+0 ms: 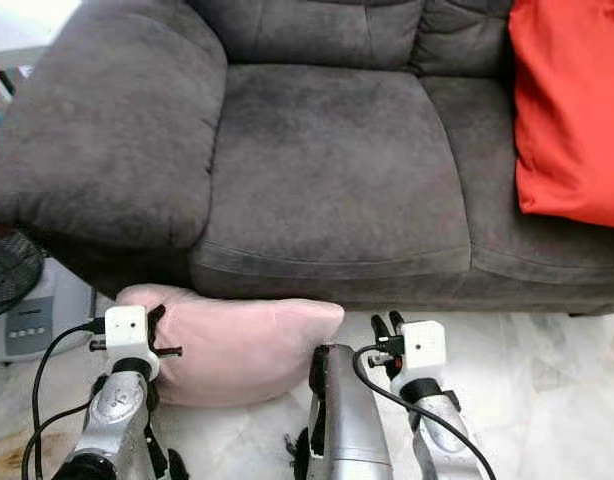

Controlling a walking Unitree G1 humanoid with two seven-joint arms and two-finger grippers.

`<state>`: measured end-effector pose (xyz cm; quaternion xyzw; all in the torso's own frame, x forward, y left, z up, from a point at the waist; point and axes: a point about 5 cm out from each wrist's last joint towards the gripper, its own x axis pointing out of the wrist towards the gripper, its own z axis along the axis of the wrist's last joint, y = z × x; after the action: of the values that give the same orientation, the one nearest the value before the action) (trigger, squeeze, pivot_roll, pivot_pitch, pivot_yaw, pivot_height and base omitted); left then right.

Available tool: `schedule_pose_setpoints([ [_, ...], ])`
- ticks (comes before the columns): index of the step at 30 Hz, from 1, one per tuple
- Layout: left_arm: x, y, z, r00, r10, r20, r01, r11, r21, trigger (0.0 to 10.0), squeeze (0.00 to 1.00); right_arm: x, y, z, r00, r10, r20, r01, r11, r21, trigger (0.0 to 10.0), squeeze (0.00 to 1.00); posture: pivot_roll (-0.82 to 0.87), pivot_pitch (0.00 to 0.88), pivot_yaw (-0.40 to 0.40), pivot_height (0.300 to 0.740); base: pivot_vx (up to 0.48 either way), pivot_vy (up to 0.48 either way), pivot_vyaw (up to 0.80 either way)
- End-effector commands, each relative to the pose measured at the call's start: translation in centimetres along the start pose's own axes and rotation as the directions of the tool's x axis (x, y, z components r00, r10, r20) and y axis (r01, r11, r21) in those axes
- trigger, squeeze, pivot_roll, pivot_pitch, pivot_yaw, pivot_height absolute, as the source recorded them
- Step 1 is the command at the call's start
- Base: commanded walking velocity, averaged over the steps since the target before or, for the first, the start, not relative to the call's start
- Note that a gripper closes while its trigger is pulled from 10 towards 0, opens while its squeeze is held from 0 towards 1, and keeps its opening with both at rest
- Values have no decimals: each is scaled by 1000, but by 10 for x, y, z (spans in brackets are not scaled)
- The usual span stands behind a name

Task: Move the pillow to the sofa from floor

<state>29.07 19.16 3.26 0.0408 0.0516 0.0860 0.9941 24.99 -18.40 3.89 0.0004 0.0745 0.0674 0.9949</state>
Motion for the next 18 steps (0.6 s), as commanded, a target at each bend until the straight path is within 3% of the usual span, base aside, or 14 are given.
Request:
schedule_pose_setpoints([
  [1,9,7,20,996,16,85,-16,1000,1,10000,0,-4,-1,-3,1000,-25,-5,25,1000,1,10000,0,30,115,-70,472,-398,0,0],
  [7,14,10,26,996,4,94,-6,1000,18,10000,0,-2,10,4,999,-36,19,36,999,15,10000,0,40,91,-35,472,-408,0,0],
  [14,19,6,30,995,-17,95,14,999,31,10000,0,0,15,8,998,-55,29,54,998,35,10000,0,35,69,-7,472,0,0,0],
  [18,21,6,32,995,-24,93,21,999,36,10000,0,0,12,0,998,-64,6,64,997,40,10000,0,38,53,2,472,-410,0,0],
])
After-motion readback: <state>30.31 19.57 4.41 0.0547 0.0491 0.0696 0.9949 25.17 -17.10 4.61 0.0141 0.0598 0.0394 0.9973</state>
